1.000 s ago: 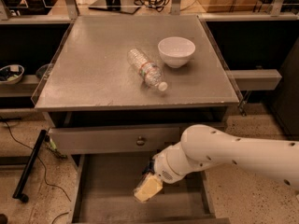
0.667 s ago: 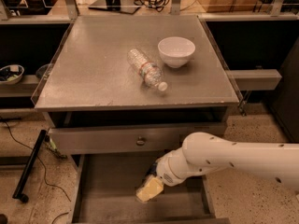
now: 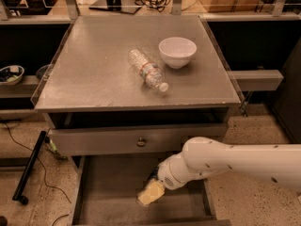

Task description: Place redbull can into middle drawer

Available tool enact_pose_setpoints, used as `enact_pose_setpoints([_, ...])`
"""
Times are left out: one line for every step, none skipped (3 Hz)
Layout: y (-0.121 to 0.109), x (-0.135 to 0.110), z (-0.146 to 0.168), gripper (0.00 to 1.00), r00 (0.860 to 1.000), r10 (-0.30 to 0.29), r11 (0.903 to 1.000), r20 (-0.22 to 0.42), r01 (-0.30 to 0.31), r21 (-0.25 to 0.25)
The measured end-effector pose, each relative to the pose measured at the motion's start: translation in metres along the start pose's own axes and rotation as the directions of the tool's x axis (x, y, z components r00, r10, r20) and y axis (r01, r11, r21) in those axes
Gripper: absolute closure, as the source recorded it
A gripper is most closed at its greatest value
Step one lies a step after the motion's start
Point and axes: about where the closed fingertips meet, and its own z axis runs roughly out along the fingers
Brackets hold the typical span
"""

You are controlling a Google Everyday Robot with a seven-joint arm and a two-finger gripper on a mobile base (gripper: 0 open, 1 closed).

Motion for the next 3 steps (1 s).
enact_pose_setpoints([-0.013, 0.022, 0.032, 1.00, 0.998, 0.035, 0.9994, -0.056, -0.034, 0.010])
enact_pose_setpoints([-0.013, 0.023, 0.032, 1.00, 0.998, 0.035, 0.9994, -0.057, -0.034, 0.010])
enact_pose_setpoints([-0.013, 0.030, 0.044, 1.00, 0.997, 0.058, 0.9982, -0.059, -0.059, -0.008])
